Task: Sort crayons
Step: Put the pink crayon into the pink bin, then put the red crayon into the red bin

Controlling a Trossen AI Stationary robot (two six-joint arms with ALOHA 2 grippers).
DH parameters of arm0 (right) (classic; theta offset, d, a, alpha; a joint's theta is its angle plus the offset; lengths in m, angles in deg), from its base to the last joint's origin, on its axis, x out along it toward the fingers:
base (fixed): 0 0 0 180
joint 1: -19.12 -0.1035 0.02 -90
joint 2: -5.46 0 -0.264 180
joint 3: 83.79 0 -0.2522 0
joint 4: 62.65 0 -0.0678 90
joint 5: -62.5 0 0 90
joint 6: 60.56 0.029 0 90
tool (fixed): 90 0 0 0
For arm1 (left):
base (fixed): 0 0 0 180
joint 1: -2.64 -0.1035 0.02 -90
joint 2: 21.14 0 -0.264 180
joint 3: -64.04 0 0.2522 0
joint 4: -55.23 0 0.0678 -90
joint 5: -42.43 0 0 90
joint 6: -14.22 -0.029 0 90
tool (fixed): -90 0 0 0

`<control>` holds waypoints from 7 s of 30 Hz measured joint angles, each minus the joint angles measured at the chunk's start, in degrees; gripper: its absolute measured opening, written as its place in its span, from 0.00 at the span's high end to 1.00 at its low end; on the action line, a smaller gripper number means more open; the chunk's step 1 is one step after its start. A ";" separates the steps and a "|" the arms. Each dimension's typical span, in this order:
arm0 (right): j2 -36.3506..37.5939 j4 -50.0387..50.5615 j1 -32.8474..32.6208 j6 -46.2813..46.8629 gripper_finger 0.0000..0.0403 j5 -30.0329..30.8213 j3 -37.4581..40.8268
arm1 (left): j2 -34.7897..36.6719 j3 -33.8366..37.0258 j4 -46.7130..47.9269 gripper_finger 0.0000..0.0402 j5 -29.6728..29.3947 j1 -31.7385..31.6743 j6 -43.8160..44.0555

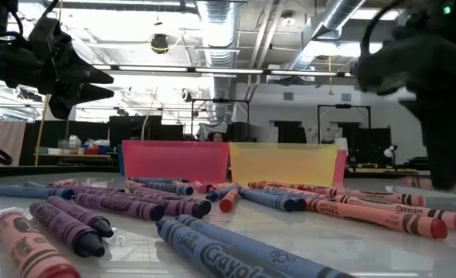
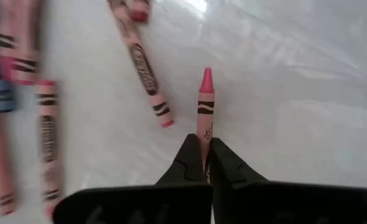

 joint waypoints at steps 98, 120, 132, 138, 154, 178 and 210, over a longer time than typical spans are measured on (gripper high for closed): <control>-0.51 37.12 15.36 -37.57 0.76 19.16 -41.76 | 0.00 0.02 0.06 0.60 1.57 0.00 7.66; -0.07 12.85 8.35 -20.80 0.68 10.80 -12.93 | 0.02 0.02 0.06 0.60 1.35 0.01 7.96; -0.05 1.29 14.71 -29.95 0.51 5.56 -6.51 | 0.02 0.02 0.06 0.60 1.45 0.01 8.03; -0.05 -5.15 14.66 -29.90 0.51 3.11 -2.70 | 0.00 0.02 0.06 0.60 1.46 0.02 7.93; -0.48 -8.85 15.04 -30.76 0.51 5.09 -0.19 | 0.00 0.02 0.06 0.60 1.51 0.00 7.90; -3.32 -6.97 15.84 -31.10 0.69 0.76 -0.30 | 0.00 0.02 0.06 0.60 1.51 0.00 7.86; -2.93 -3.38 20.03 -40.14 0.99 0.50 -8.57 | 0.00 0.02 0.08 0.60 1.53 0.00 7.88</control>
